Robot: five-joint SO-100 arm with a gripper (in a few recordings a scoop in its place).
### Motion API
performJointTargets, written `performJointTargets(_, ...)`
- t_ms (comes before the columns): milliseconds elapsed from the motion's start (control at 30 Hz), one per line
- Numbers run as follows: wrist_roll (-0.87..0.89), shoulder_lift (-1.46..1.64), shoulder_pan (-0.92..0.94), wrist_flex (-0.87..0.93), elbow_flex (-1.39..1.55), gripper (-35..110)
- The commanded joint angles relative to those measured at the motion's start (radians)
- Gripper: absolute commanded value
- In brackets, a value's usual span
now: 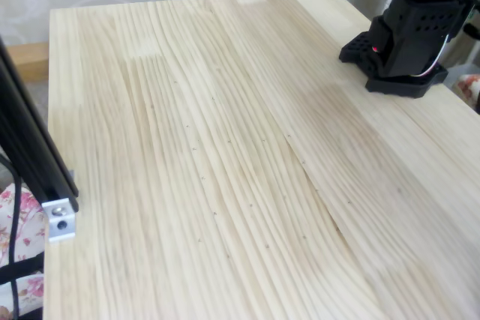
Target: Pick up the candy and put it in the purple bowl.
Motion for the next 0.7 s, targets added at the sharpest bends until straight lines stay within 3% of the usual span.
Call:
performJointTargets(0, -0.009, 0.052, 0.0, -0.008, -0.075, 12)
performJointTargets(467, -0.026, 0.112, 0.041, 0.044, -0.029, 17)
performJointTargets(567, -0.021, 0.16, 0.064, 0.067, 0.018, 1)
performJointTargets(667, -0.017, 0.224, 0.103, 0.086, 0.084, 0)
